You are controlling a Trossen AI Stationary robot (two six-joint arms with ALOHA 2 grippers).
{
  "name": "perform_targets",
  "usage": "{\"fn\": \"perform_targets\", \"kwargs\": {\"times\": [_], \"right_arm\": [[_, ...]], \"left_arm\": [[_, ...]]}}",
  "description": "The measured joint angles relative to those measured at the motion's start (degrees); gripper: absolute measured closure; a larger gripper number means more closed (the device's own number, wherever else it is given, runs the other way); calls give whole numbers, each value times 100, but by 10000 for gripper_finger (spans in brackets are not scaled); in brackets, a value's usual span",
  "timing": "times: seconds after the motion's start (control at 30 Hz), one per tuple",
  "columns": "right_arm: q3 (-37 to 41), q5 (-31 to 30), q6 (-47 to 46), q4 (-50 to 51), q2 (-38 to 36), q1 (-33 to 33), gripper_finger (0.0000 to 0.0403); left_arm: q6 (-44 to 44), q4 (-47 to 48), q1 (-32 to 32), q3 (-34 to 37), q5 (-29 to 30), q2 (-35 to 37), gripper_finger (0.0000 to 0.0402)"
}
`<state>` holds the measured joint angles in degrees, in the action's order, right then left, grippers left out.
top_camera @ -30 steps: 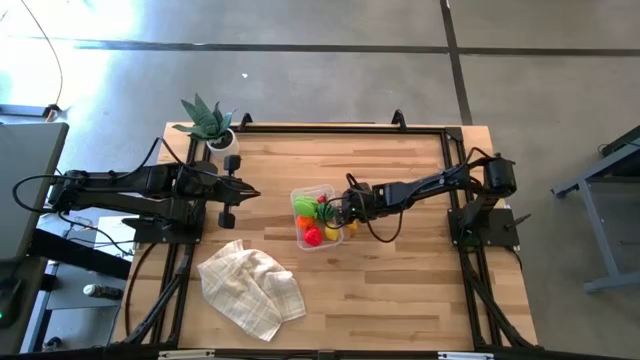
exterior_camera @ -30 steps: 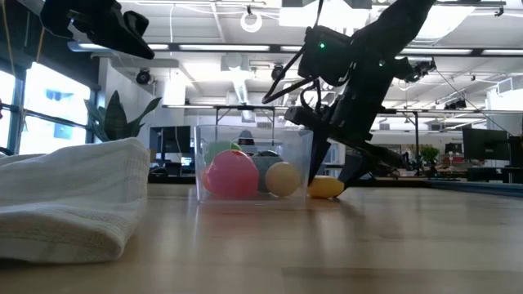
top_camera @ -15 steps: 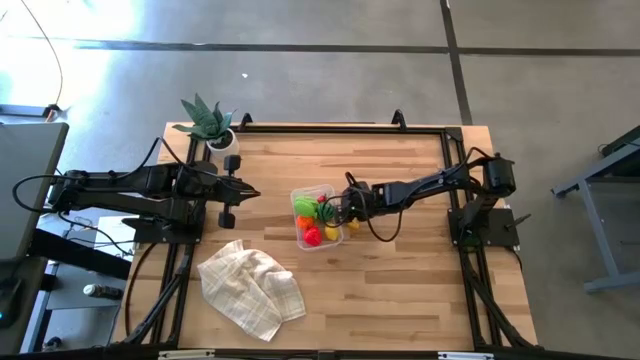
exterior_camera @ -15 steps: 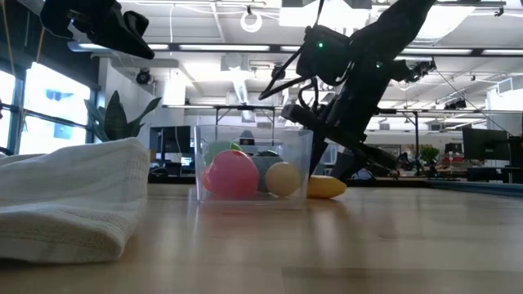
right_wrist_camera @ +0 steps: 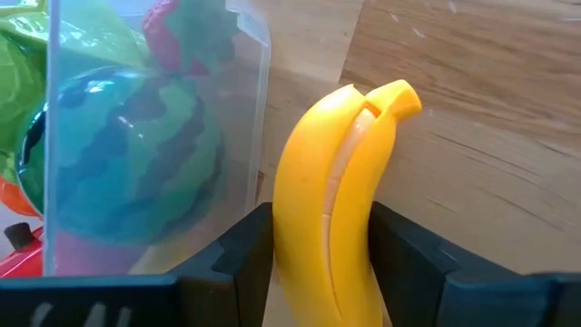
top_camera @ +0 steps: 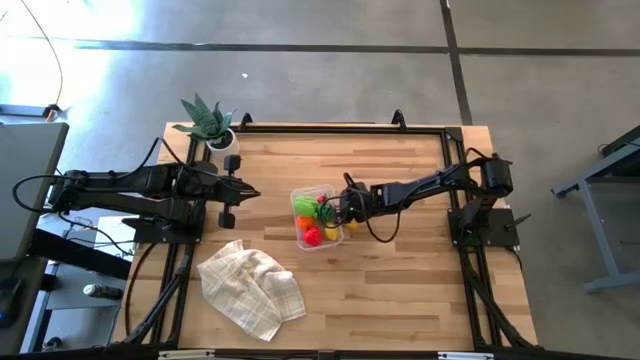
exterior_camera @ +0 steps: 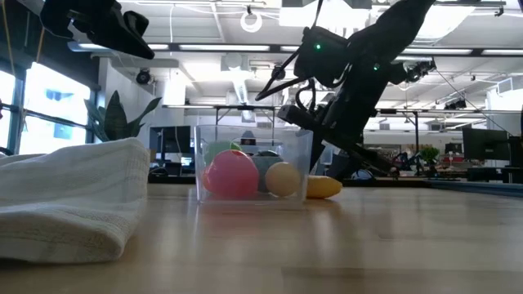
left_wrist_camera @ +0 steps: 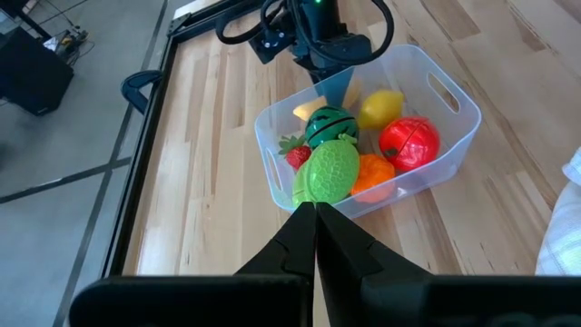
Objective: Pick and placing Produce into tupperware
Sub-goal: Put the yellow banana into the transparent bin
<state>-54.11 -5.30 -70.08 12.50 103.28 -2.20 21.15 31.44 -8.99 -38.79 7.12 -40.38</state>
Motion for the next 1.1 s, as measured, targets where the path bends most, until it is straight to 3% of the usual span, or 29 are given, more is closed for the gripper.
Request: {"fn": "perform_targets", "kwargs": {"times": [1.1], "right_arm": [[23, 80, 603, -120, -20, 36, 251]], "left_arm": [[0, 0, 1, 0, 0, 0, 399]]}}
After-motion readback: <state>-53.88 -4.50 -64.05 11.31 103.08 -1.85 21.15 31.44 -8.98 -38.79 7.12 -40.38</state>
